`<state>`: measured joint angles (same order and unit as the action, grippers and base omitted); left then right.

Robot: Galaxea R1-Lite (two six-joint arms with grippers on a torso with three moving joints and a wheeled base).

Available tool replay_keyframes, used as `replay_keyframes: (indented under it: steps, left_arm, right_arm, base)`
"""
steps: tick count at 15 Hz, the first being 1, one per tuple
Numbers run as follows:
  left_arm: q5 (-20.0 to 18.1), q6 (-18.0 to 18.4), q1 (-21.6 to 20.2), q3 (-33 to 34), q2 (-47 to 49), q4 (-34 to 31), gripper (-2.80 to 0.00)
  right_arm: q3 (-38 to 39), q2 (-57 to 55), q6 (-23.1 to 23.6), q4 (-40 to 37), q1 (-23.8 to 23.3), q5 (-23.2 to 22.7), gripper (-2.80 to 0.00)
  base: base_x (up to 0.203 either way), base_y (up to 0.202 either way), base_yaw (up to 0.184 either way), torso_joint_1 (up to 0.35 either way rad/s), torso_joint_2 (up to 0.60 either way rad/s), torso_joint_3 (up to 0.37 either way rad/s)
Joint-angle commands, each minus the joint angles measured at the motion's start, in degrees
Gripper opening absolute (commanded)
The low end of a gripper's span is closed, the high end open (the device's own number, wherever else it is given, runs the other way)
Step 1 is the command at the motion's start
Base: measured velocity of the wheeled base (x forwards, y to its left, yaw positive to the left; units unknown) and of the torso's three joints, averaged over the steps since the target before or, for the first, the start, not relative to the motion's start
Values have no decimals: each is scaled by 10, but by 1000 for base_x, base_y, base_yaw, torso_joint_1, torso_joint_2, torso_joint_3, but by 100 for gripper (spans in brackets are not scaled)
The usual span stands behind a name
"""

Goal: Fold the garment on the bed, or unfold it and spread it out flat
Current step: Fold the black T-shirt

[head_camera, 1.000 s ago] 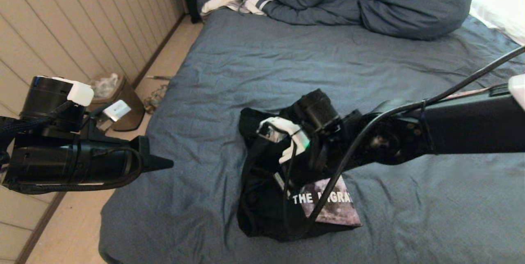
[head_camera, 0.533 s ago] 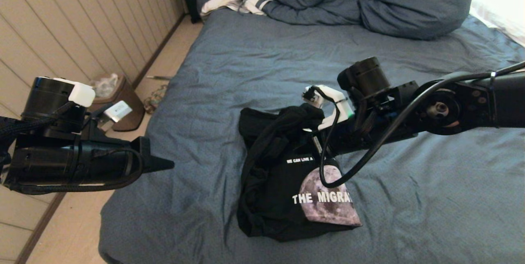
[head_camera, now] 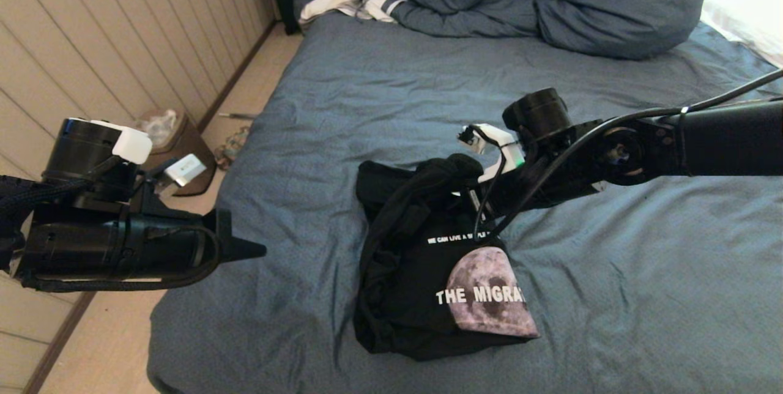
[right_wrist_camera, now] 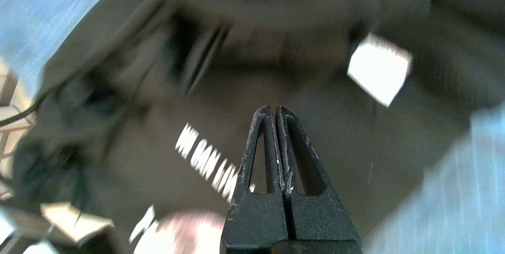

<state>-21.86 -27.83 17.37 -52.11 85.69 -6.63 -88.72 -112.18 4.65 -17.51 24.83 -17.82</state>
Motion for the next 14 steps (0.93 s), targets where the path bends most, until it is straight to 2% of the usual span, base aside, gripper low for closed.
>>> replay_keyframes:
  steps: [1, 4, 6, 7, 9, 10, 14]
  left_arm:
    - [0, -2, 4, 0, 3, 0, -280]
    - [0, -2, 4, 0, 4, 0, -280]
    - [0, -2, 4, 0, 4, 0, -280]
    - [-1, -2, 4, 0, 5, 0, -280]
    - [-1, -1, 4, 0, 6, 0, -280]
    - [0, -1, 4, 0, 9, 0, -280]
    - [0, -1, 5, 3, 11, 3, -280]
  right_arm:
    - [-54, -67, -1, -3, 3, -1, -280]
    - [-161, -141, -9, -5, 18, 13, -280]
    - [-221, -182, -20, -1, 49, 69, -280]
    - [-238, -194, -23, 17, 69, 113, -280]
    - [-237, -213, -25, 135, 103, 161, -280]
    - [-237, -215, -26, 160, 118, 182, -280]
    - [-235, -177, -31, 178, 129, 200, -280]
  base:
    - [0, 0, 0, 0, 0, 0]
    - [0, 0, 0, 0, 0, 0]
    - [0, 0, 0, 0, 0, 0]
    - [0, 0, 0, 0, 0, 0]
    - [0, 0, 0, 0, 0, 0]
    - [0, 0, 0, 0, 0, 0]
    - [0, 0, 0, 0, 0, 0]
